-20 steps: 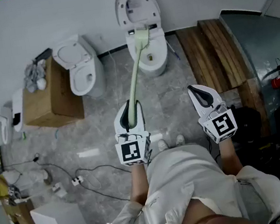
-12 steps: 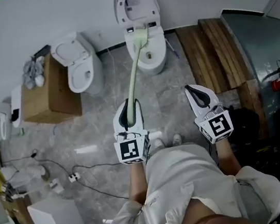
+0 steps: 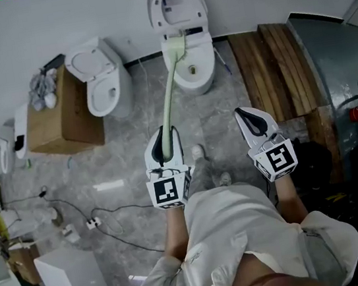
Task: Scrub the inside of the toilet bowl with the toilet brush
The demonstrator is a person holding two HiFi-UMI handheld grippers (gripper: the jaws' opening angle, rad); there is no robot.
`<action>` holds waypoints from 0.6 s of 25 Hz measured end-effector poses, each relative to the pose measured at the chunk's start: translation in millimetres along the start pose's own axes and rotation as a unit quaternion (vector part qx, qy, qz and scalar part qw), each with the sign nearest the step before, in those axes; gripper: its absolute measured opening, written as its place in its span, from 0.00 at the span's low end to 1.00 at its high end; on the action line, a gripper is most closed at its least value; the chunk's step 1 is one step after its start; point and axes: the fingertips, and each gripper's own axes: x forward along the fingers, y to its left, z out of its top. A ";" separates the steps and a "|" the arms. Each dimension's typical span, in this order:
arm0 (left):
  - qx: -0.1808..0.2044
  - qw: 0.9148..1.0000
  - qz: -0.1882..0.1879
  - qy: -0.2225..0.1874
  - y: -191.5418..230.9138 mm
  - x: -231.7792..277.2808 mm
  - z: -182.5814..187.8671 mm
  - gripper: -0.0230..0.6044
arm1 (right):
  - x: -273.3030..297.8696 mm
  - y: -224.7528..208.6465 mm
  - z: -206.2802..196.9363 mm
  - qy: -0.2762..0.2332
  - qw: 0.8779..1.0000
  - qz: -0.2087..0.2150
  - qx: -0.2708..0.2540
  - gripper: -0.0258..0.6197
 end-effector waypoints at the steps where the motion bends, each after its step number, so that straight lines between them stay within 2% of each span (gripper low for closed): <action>1: 0.000 1.000 -0.001 -0.002 1.8 4.6 -1.0 0.22 | 4.6 -3.0 -1.3 0.001 1.000 0.000 0.001 0.04; 8: -0.006 1.000 -0.013 -0.012 32.2 55.3 -2.9 0.22 | 59.4 -23.1 -7.6 0.012 1.000 -0.003 -0.003 0.04; 15: -0.004 1.000 -0.020 0.006 76.8 125.7 -7.4 0.22 | 130.0 -54.6 -5.9 0.019 1.000 -0.019 0.001 0.04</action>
